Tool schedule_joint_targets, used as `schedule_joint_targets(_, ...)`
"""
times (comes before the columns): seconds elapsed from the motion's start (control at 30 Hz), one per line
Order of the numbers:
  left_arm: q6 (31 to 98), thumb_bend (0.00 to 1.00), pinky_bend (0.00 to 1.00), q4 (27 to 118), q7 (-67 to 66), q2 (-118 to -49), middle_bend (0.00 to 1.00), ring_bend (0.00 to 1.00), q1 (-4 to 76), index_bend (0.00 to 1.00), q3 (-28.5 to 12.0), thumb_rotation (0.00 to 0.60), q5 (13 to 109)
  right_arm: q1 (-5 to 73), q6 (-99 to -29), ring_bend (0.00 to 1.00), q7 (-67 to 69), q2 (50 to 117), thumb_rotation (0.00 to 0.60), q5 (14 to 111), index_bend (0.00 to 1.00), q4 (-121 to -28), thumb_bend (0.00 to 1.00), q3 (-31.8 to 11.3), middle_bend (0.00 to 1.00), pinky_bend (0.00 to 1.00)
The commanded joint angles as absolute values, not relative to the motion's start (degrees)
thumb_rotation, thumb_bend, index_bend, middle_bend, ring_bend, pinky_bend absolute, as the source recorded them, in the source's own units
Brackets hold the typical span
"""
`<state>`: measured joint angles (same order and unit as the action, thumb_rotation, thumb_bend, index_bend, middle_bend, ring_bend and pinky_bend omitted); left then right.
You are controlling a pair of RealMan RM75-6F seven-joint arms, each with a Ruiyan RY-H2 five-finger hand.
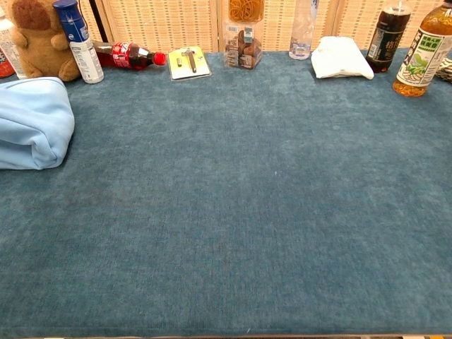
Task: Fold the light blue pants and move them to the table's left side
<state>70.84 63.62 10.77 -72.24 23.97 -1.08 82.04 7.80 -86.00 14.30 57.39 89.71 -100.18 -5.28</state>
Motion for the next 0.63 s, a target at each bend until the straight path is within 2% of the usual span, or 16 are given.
schedule_joint_targets(0.03,72.72,0.06,0.0,74.42,7.88,-65.63,0.0,0.0,20.7,0.0,-0.04,0.503,81.9,7.67,-86.21,0.0,14.53,57.2,0.6,89.89,0.0,-100.33,0.0,-5.21,0.0,0.05)
schedule_joint_targets(0.1,75.45,0.06,0.0,77.15,8.65,-64.64,0.0,0.0,19.11,0.0,0.15,0.507,82.87,7.54,-86.51,0.0,14.66,57.03,0.6,90.06,0.0,-100.39,0.0,-5.21,0.0,0.05)
schedule_joint_targets(0.13,78.6,0.06,0.0,79.69,9.39,-63.94,0.0,0.0,17.13,0.0,0.53,0.526,83.59,7.38,-86.98,0.0,14.0,56.97,0.6,90.03,0.0,-100.08,0.0,-5.36,0.0,0.05)
schedule_joint_targets(0.23,82.69,0.06,0.0,83.76,8.03,-62.93,0.0,0.0,14.03,0.0,1.15,0.593,84.04,7.02,-88.14,0.0,11.37,57.52,0.6,89.9,0.0,-99.32,0.0,-5.75,0.0,0.04)
schedule_joint_targets(0.4,88.04,0.06,0.0,89.65,5.56,-62.63,0.0,0.0,9.49,0.0,2.09,0.6,84.61,6.47,-90.32,0.0,2.22,59.47,0.6,89.3,0.0,-97.27,0.0,-6.68,0.0,0.0)
schedule_joint_targets(0.63,92.59,0.06,0.0,91.63,-0.44,-64.04,0.0,0.0,6.52,0.0,2.12,0.6,86.75,6.4,-91.14,0.0,-2.63,60.72,0.6,88.65,0.0,-96.67,0.0,-7.41,0.0,0.0)
